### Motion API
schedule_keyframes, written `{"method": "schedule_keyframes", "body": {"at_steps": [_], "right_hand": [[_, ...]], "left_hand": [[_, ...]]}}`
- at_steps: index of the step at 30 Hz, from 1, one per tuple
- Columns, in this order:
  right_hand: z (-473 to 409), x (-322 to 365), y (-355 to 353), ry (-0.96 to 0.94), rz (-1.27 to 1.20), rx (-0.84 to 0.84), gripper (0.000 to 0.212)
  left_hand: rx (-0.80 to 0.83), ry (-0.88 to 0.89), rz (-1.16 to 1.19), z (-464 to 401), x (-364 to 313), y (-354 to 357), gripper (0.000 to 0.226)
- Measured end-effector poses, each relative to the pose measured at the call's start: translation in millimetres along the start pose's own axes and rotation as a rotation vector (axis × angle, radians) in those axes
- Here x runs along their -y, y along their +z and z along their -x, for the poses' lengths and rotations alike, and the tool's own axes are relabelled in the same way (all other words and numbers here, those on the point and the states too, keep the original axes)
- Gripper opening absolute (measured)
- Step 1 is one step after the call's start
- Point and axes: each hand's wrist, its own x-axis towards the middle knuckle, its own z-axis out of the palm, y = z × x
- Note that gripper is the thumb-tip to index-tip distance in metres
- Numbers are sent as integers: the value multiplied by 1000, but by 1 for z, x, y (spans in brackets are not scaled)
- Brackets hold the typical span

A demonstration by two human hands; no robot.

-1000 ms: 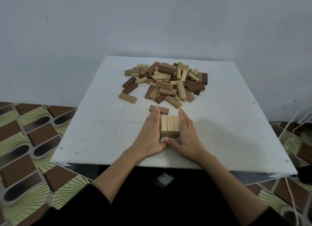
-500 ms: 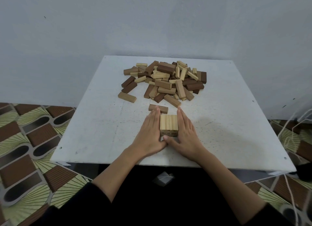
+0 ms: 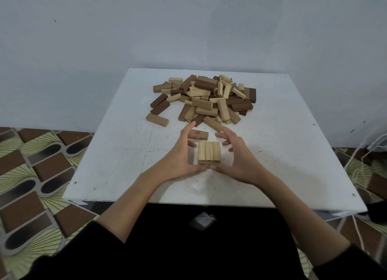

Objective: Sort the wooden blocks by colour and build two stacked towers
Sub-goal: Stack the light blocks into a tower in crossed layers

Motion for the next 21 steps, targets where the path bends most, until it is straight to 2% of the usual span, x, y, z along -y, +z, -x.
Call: {"method": "schedule_keyframes", "body": {"at_steps": [6,21], "right_hand": [[-10,-1,-3,-56,80,43,101],[-15,-1,1,-73,38,43,86]], "left_hand": [[34,16,-1,-6,-13,-6,114],[22,0,-23,-10,-15,-2,112]]}}
